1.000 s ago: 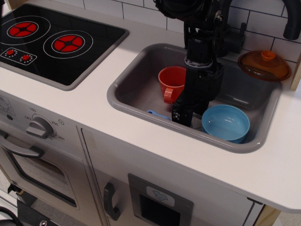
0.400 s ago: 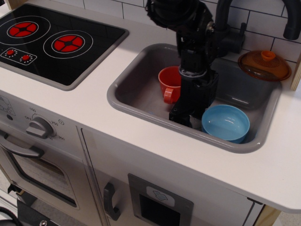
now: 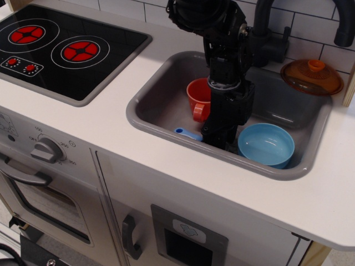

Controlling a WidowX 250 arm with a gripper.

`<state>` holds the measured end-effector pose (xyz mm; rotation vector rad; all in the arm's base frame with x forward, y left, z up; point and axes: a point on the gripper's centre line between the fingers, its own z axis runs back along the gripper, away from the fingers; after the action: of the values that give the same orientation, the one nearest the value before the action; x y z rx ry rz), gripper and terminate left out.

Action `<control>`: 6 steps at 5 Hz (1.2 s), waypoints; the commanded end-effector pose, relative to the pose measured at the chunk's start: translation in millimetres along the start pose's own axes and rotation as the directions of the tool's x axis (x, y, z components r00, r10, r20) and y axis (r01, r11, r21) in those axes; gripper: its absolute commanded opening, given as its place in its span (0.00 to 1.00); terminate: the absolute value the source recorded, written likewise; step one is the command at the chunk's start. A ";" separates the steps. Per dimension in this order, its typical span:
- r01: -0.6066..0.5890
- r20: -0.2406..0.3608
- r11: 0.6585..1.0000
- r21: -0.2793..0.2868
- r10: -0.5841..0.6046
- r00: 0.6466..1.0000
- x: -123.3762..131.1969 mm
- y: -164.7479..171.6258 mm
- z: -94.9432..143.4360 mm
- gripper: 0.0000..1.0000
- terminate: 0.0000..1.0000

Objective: Put spoon in bowl sink

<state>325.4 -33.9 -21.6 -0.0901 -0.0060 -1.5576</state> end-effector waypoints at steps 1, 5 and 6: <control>-0.103 0.026 0.995 0.006 0.103 0.994 -6.4 12.8 39.7 0.00 0.00; -0.444 0.035 0.890 0.107 0.443 0.896 6.3 24.0 83.7 0.00 0.00; -0.494 0.041 0.864 0.094 0.492 0.869 24.7 39.0 70.9 0.00 0.00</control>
<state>352.3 -54.4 31.3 -0.0448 -0.0135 -1.0325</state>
